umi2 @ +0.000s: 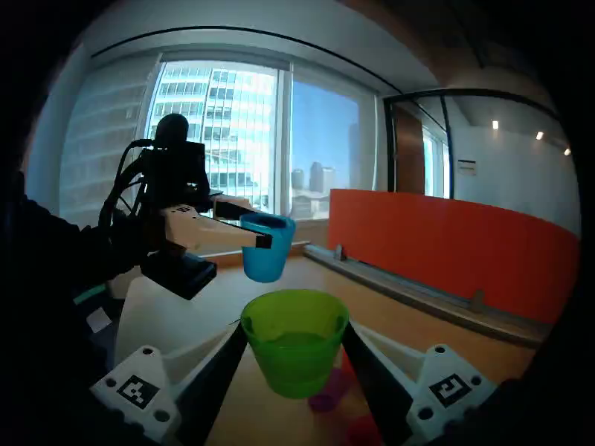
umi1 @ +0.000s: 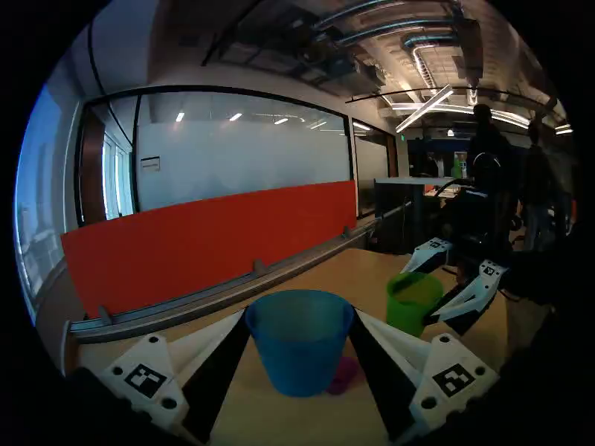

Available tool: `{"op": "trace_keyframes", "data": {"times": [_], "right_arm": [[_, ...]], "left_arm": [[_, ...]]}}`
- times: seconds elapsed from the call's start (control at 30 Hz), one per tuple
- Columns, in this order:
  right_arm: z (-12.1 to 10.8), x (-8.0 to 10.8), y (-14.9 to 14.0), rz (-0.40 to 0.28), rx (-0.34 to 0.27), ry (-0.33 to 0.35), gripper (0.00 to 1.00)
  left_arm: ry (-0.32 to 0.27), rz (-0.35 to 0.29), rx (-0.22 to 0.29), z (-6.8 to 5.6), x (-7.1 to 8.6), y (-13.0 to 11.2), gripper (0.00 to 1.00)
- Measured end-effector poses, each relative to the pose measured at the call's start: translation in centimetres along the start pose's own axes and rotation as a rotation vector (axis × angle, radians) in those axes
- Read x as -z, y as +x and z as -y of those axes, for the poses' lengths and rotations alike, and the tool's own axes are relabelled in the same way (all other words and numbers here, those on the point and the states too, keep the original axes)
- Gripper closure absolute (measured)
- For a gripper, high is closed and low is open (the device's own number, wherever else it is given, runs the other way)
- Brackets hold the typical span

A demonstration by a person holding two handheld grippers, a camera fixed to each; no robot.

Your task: Pour water

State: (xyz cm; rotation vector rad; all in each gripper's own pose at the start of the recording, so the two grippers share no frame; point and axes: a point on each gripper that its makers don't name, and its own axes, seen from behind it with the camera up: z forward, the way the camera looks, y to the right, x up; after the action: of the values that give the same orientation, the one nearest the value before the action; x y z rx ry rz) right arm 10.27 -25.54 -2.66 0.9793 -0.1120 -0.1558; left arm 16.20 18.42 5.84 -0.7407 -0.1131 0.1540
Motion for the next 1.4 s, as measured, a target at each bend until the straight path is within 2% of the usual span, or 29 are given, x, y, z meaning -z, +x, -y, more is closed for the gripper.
{"op": "trace_keyframes", "data": {"times": [0.17, 0.3, 0.57, 0.97, 1.4], "right_arm": [[0.2, 0.1, -0.8, 0.030, 0.002, 0.011, 0.09], [0.4, 0.3, -1.1, 0.050, -0.022, 0.034, 0.10], [-0.1, 0.6, -2.2, 0.086, -0.028, 0.037, 0.09], [-0.5, 0.8, -5.0, 0.175, -0.010, 0.050, 0.09], [-0.2, 0.3, -8.2, 0.256, 0.002, 0.082, 0.09]], "left_arm": [[-0.004, 0.040, -0.017, -0.2, -0.3, -1.6, 0.11], [-0.012, 0.072, -0.022, -0.3, -0.5, -2.7, 0.11], [-0.024, 0.128, -0.017, -0.2, -0.8, -4.8, 0.11], [-0.039, 0.239, -0.029, -0.5, -1.5, -8.9, 0.11], [-0.064, 0.346, -0.047, -1.0, -2.1, -13.5, 0.11]]}}
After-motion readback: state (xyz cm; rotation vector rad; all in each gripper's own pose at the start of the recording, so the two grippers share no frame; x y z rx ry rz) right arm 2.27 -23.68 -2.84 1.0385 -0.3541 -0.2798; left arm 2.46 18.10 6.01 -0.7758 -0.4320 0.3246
